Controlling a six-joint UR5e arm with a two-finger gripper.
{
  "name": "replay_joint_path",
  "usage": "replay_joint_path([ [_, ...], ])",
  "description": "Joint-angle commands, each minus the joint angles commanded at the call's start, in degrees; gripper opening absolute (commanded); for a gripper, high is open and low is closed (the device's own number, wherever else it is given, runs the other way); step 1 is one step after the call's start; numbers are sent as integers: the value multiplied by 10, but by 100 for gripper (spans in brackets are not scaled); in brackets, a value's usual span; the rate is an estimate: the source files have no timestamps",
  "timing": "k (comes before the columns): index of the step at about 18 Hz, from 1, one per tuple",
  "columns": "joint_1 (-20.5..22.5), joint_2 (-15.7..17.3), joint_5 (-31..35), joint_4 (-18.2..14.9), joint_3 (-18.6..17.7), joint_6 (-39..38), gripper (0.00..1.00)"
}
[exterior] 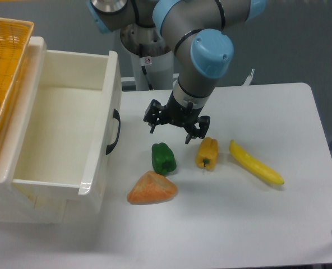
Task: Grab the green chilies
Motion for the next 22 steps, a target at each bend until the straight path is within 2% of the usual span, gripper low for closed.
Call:
replay_joint_path([
  [7,0,-3,-1,0,2,-2,100],
  [15,-1,-3,1,-3,-16,-10,100],
  [20,-2,-6,0,4,-39,-77,100],
  [22,-2,-17,1,18,-45,-96,100],
])
